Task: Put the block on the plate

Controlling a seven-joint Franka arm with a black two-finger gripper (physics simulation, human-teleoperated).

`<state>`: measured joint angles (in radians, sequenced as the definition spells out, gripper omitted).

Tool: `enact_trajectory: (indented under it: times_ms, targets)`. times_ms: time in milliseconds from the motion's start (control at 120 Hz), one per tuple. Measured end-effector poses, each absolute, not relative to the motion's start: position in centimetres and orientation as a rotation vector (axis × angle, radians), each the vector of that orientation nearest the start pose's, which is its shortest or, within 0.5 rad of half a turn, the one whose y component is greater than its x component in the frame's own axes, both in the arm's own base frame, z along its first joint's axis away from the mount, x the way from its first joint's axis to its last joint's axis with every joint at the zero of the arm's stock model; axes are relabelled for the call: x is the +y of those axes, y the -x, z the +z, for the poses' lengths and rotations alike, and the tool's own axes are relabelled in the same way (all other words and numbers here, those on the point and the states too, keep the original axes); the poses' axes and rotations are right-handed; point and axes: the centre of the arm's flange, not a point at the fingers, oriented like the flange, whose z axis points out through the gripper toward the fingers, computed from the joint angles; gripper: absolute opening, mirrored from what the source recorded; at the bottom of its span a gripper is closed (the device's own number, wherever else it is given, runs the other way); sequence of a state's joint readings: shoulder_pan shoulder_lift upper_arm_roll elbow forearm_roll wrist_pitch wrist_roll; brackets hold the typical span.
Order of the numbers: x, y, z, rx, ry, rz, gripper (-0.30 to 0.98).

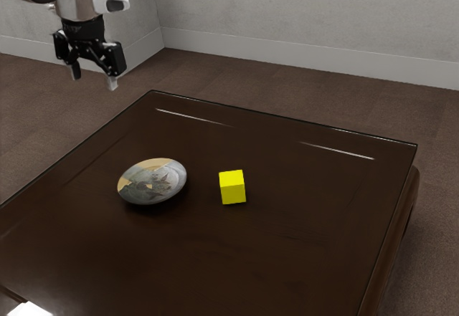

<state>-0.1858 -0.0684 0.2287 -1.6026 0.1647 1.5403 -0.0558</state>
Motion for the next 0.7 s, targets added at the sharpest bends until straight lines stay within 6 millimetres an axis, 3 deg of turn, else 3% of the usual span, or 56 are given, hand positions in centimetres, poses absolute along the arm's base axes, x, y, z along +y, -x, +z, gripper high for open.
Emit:
enact_trajectory:
  times_ms: [183,408,450,558,700]
  targets:
    - [3.8,-53.3,63.4,-0.159,2.981,0.015,0.69]
    - [2.3,-56.9,51.9,-0.211,3.013,0.164,0.69]
    - [0.3,-57.9,49.9,-0.203,3.020,0.181,0.69]
    - [-9.3,-60.0,45.1,-0.096,3.036,0.199,0.68]
    - [-12.2,-63.8,39.9,-0.262,3.064,0.190,0.68]
